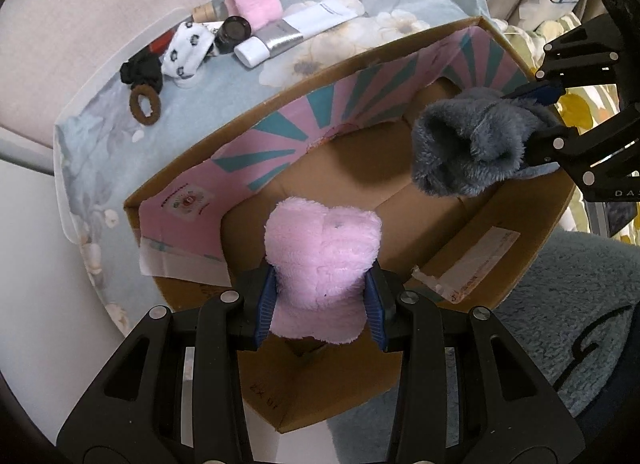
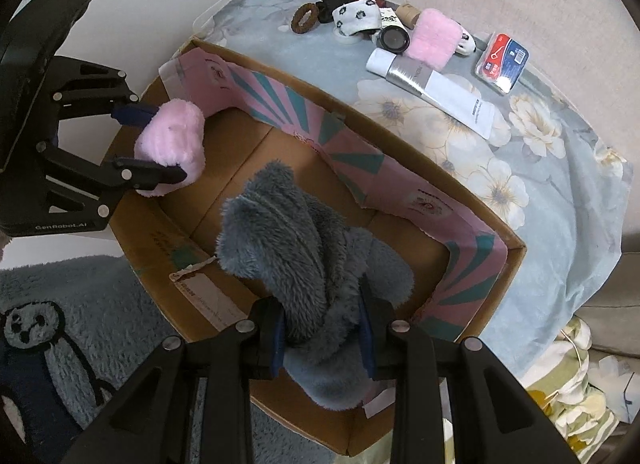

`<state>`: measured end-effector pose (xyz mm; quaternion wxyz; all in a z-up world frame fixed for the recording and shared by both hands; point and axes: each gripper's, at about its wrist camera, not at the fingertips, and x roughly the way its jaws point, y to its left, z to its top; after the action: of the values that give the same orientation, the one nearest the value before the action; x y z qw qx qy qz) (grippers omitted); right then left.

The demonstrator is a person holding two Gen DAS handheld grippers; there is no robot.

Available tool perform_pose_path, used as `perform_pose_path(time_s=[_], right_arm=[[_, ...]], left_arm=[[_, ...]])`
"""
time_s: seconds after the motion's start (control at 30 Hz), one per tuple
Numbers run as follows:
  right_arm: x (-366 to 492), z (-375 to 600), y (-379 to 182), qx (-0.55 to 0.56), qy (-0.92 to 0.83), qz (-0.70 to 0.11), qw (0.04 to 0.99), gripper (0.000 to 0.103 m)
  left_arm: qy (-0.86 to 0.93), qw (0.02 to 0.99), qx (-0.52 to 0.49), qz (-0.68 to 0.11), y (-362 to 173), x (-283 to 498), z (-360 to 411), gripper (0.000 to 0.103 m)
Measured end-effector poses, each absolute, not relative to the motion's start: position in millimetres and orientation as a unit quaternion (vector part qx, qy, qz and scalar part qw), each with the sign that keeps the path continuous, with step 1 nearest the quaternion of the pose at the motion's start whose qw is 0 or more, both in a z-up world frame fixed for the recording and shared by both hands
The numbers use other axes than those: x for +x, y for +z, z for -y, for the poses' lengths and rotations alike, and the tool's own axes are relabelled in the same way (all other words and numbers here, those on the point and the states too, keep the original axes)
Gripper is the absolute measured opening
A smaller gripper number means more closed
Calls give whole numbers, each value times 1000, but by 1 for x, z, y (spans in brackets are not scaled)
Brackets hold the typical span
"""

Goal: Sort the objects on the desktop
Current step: 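Carry pink sock with left tool while right tool carries grey sock over box, then open left tool dropping pink sock while right tool releases grey sock into box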

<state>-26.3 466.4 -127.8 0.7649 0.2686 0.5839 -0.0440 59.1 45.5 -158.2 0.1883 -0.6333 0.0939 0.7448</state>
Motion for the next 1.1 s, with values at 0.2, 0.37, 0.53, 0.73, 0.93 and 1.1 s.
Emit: perform_pose_path(time_s=[0.2, 0.37, 0.53, 0.73, 0.93, 1.1], right_arm=[[-26, -467, -129, 274, -55, -582, 764, 27], [-23, -464, -130, 283, -69, -582, 759, 28], [-21, -462, -129, 296, -86, -578, 755, 28], [-17, -459, -129, 302, -97, -580, 750, 30], [-15, -458, -131, 321, -103, -577, 744, 75], [-17, -454, -128, 339, -124, -562, 744, 98]], left_arm=[[743, 181, -637, -95, -162, 54, -44, 35], [744, 182, -635, -97, -161, 53, -45, 35], [746, 181, -633, -96, -159, 50, -44, 35], [747, 180, -633, -97, -159, 45, -41, 36], [760, 179, -619, -85, -151, 41, -42, 102], [772, 166, -607, -93, -145, 34, -39, 103]])
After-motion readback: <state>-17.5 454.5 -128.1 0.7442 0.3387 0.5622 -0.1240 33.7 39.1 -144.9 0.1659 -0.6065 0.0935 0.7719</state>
